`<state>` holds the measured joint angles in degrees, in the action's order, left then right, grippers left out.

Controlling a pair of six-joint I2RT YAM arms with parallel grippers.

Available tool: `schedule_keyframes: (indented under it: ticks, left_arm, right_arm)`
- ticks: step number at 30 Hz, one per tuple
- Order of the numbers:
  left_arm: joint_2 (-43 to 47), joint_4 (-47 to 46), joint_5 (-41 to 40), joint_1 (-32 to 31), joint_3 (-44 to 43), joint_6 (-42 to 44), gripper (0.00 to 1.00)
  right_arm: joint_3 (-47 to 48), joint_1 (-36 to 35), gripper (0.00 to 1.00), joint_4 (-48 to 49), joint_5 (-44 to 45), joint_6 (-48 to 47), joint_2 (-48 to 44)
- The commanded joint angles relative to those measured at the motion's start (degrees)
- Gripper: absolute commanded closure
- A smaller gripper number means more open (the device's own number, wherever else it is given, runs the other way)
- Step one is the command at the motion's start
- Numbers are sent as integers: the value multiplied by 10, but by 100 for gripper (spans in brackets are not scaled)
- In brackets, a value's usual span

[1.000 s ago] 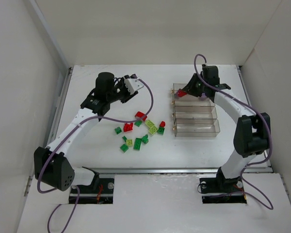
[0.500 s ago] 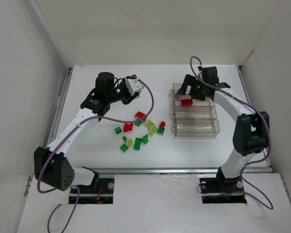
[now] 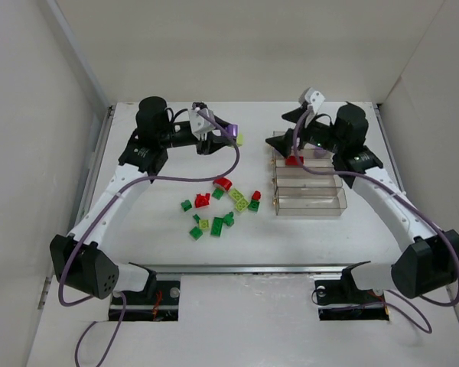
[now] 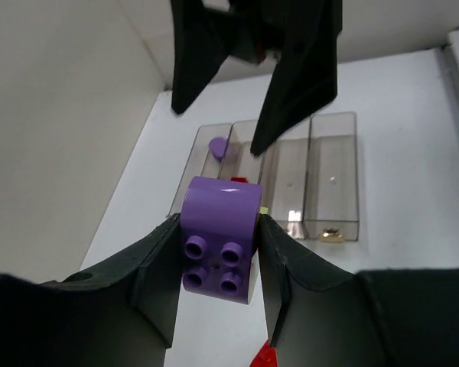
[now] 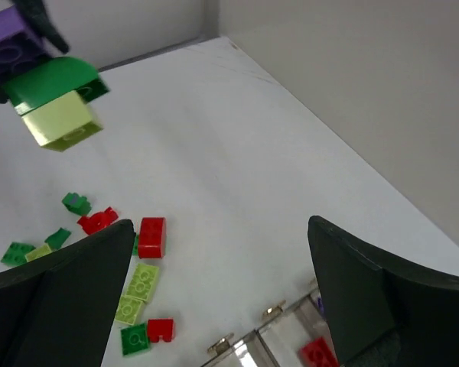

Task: Sort the legos into containers by color

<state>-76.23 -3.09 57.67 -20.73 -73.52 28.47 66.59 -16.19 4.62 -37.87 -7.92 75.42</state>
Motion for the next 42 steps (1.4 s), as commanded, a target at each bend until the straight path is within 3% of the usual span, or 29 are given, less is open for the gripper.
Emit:
schedule_keyframes:
  ticks: [1,11,15,16,17,24,26,27,28,29,37,42]
  left_arm:
    - [-4,-97,115,1,-23,-88,100]
    - [-4,-85,118,1,-29,-74,100]
    - [-4,-80,105,1,-29,-69,100]
    - [-4,-80,99,1,-29,-68,100]
    - [-4,-80,99,1,-29,-68,100]
    - [-4,-80,99,1,-29,-63,100]
    - [-4,-75,99,1,-29,-58,100]
    - [-4,-75,99,1,-29,-58,100]
    - [-4,-68,92,1,-29,-58,100]
    - [-4,-61,87,1,-24,-47,100]
    - [19,-10,-43,11,-3,-2,100]
    - [35,-40,-158,11,22,-25,100]
  right_arm:
    - [-4,-57,0,68,-67,-94,5]
    - [64,-134,2,68,-66,-124,36]
    - [72,-147,17,68,-82,-113,51]
    - [78,-147,27,68,-82,-113,56]
    - [78,-147,31,68,-82,-108,56]
    - [78,-147,42,68,-82,-103,67]
    - [83,-147,51,68,-82,-103,67]
    - [83,-147,70,68,-87,-96,72]
    - [83,-147,80,68,-87,-88,72]
    - [83,-147,100,68,-80,-83,72]
    - [-21,-115,100,68,54,-49,32]
    - [-71,-81,100,52,208,94,2]
